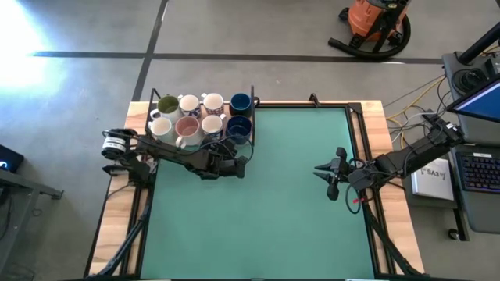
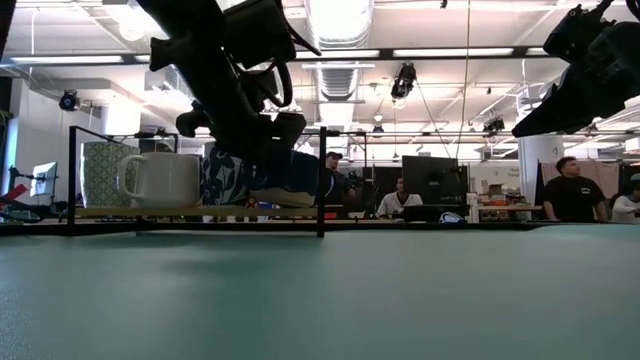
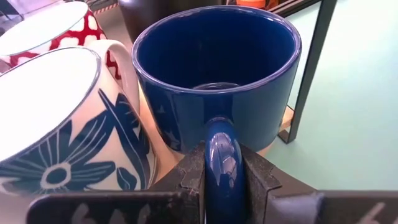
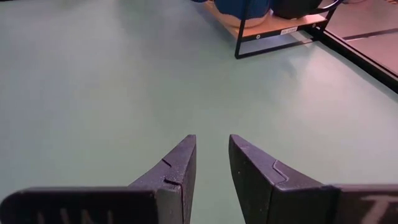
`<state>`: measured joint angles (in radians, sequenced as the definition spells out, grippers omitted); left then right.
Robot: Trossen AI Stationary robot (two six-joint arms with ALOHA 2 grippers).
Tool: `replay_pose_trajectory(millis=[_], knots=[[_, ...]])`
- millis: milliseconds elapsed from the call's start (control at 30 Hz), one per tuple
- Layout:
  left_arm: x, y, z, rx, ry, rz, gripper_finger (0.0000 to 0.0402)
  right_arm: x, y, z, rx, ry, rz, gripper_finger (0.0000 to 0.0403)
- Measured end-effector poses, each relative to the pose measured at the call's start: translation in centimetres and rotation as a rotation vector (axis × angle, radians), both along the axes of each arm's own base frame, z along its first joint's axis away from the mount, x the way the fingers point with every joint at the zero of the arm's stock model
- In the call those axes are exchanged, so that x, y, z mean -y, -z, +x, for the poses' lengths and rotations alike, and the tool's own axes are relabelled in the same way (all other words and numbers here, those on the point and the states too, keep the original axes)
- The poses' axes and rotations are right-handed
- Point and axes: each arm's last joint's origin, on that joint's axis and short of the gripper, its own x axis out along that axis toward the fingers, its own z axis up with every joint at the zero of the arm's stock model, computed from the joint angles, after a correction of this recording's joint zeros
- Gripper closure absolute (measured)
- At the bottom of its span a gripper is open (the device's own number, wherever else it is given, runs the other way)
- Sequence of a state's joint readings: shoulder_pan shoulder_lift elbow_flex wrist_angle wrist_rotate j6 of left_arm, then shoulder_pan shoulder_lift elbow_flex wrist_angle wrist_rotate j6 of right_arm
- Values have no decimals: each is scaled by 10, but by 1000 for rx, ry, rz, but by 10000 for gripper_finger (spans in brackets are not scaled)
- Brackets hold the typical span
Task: Place coffee mugs
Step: Put the blue mug on the shelf
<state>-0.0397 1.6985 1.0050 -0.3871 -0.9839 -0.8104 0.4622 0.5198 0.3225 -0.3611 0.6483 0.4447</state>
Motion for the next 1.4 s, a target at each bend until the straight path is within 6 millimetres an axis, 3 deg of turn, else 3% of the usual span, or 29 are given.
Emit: replay_pose_trajectory(millis=[267,1400], knots=[[-10,0,1,-22,12,-32,362,0,0,0,0,0,0,316],[-15,-6,-4,-79,36,-29,326,0,0,0,0,0,0,316]])
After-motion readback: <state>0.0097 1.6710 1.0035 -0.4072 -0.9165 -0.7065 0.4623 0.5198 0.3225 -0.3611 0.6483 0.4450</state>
